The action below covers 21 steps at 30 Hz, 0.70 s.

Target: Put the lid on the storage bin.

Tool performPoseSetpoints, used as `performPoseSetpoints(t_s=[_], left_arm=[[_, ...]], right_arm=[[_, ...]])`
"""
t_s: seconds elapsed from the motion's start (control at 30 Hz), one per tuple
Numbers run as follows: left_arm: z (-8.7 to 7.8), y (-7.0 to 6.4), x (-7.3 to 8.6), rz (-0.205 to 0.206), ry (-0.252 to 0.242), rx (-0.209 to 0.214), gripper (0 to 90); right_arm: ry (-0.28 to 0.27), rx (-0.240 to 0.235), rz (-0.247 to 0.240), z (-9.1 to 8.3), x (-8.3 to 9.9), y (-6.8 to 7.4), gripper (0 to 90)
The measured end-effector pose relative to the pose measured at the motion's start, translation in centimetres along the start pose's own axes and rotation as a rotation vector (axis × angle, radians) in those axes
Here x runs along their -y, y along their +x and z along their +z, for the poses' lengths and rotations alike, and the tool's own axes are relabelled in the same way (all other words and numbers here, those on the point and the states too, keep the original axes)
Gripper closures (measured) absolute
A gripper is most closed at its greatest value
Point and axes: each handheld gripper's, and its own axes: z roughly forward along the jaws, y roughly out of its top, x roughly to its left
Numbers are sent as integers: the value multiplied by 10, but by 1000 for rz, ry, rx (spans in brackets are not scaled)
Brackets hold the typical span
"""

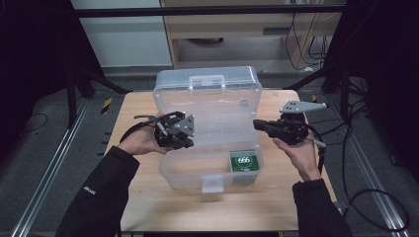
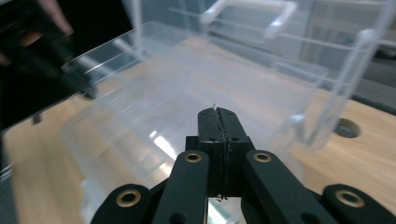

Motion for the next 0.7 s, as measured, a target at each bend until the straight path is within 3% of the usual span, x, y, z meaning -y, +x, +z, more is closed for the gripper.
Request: performPoseSetpoints(t_s=[0.13,0.7], left_arm=[[0,-2,1,9,-3,-5,886],[2,-6,3,4,-11,0,880]], right_arm=[[-2,41,23,5,-4,-12,900],[-31,119,86,23,-14,-40,900]])
